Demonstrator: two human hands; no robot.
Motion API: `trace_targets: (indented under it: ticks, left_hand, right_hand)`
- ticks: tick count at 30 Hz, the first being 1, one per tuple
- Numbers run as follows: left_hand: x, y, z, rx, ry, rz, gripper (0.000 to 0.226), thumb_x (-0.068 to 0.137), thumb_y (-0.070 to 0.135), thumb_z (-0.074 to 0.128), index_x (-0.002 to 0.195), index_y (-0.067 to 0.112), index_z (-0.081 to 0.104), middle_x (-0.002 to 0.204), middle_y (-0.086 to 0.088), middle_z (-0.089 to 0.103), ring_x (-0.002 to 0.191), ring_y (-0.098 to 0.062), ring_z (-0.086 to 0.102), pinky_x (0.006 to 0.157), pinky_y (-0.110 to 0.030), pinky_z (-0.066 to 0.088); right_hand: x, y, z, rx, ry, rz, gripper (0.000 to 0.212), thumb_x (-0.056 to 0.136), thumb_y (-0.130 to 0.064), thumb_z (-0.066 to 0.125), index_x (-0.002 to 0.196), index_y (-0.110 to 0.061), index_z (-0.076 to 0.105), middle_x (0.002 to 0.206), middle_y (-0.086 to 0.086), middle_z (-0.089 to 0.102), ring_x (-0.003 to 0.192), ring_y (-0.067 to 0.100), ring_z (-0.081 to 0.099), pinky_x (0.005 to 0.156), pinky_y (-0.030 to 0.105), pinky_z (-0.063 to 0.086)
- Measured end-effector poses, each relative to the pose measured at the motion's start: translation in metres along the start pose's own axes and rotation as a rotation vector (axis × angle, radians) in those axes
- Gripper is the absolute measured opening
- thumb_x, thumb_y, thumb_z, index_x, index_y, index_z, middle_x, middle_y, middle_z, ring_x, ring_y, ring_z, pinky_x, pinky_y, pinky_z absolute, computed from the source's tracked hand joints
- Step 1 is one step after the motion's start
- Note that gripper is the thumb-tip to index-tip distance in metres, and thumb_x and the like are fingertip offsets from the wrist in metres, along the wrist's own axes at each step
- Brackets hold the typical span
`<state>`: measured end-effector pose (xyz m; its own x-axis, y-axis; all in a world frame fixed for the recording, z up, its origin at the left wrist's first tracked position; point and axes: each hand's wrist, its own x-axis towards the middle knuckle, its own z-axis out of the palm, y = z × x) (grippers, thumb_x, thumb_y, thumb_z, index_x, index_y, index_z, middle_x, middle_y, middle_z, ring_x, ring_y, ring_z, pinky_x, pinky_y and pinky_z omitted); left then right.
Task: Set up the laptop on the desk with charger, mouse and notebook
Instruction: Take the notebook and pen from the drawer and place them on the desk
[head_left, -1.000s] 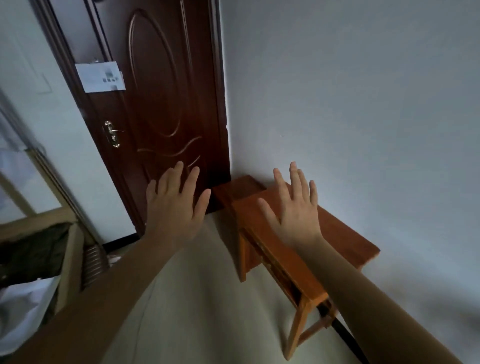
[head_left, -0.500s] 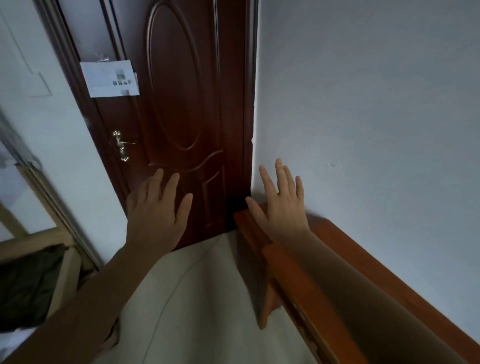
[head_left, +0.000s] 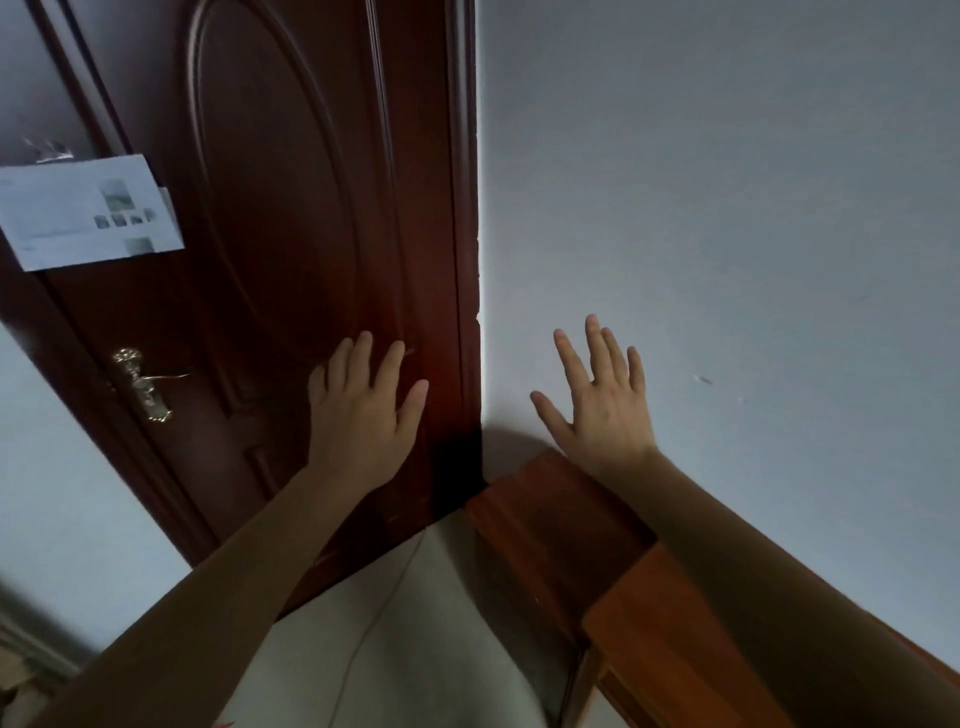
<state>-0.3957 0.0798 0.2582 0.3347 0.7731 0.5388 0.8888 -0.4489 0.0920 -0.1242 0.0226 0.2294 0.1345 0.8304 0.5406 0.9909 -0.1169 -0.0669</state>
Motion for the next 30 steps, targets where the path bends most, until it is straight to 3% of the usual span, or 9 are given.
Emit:
trace_targets:
  ticks: [9,18,22,25,30]
  left_hand:
    - [0.135,0.002,0.126,-0.072,-0.138,0.018,0.078,0.094,0.070,0.010,0.156,0.025,0.025,0.164,-0.017,0.019,0.150,-0.037,0.014,0.114,-0.066,0.020]
    - [0.244,-0.014,0.205,-0.064,-0.210,0.103,0.077,0.094,0.068,0.015,0.157,0.024,0.023,0.165,-0.016,0.015,0.151,-0.036,0.010,0.115,-0.065,0.020]
    - [0.295,-0.015,0.242,-0.101,-0.231,0.201,0.077,0.094,0.068,0.020,0.156,0.023,0.026,0.164,-0.017,0.017,0.151,-0.037,0.012,0.114,-0.064,0.021]
    - [0.327,-0.007,0.274,-0.161,-0.259,0.304,0.083,0.090,0.072,0.012,0.157,0.024,0.025,0.165,-0.015,0.015,0.151,-0.036,0.010,0.115,-0.062,0.020]
    - [0.362,0.010,0.324,-0.254,-0.351,0.545,0.086,0.087,0.074,0.006,0.158,0.027,0.018,0.166,-0.014,0.007,0.152,-0.034,0.003,0.117,-0.062,0.015]
  right_hand:
    - [0.099,0.059,0.095,-0.010,-0.039,0.122,0.075,0.100,-0.062,0.033,0.161,-0.022,0.014,0.167,0.019,0.007,0.153,0.036,0.010,0.123,0.057,0.013]
    - [0.180,0.077,0.170,-0.035,-0.119,0.151,0.075,0.098,-0.063,0.031,0.160,-0.021,0.018,0.165,0.019,0.014,0.151,0.038,0.019,0.121,0.054,0.022]
    - [0.197,0.085,0.188,-0.048,-0.105,0.286,0.075,0.099,-0.063,0.035,0.160,-0.022,0.019,0.165,0.019,0.016,0.151,0.038,0.020,0.120,0.053,0.022]
    - [0.198,0.091,0.197,-0.087,-0.058,0.395,0.075,0.098,-0.063,0.035,0.159,-0.023,0.020,0.165,0.018,0.017,0.151,0.037,0.021,0.119,0.051,0.023]
    - [0.185,0.088,0.207,-0.181,-0.042,0.733,0.076,0.098,-0.065,0.033,0.160,-0.025,0.016,0.166,0.017,0.015,0.151,0.036,0.019,0.120,0.050,0.023]
